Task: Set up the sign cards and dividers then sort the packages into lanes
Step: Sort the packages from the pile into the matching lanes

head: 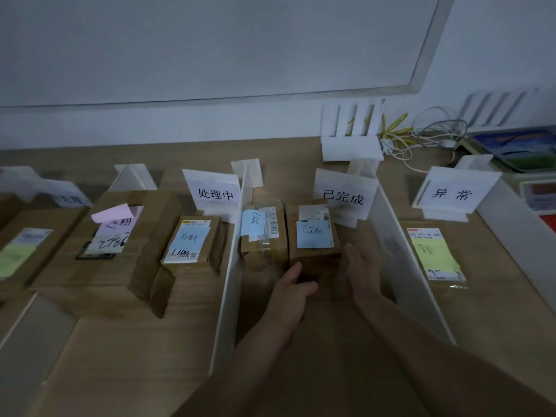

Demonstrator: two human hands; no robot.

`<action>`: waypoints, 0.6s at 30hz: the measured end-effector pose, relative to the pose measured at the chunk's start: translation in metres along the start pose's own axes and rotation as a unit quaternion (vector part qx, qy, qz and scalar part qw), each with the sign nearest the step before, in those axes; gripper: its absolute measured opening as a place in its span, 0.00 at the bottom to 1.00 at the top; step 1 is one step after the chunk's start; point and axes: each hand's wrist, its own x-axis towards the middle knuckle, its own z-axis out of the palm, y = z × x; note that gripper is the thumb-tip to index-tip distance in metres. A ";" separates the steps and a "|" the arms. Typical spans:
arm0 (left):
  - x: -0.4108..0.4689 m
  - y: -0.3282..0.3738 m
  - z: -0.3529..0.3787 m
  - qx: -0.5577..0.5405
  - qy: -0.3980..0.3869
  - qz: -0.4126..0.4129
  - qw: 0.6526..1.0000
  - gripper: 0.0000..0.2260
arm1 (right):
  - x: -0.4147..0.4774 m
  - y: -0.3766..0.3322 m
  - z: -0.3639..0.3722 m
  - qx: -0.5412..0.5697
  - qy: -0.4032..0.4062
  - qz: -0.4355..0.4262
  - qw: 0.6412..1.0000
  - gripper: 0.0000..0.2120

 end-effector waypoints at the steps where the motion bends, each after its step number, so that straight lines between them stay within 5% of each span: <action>1: -0.008 0.004 -0.002 -0.009 0.001 0.000 1.000 0.20 | -0.010 -0.004 -0.004 0.004 0.009 -0.011 1.000 0.12; 4: -0.033 0.013 -0.008 -0.019 -0.008 0.011 1.000 0.25 | -0.044 -0.018 -0.017 -0.010 0.021 -0.051 0.998 0.11; 15: -0.176 0.035 -0.074 0.020 -0.047 0.112 0.992 0.10 | -0.209 -0.055 -0.030 0.011 0.036 -0.102 0.994 0.15; 18: -0.211 0.043 -0.094 0.009 -0.025 0.116 0.993 0.14 | -0.251 -0.070 -0.027 0.037 0.046 -0.125 0.990 0.13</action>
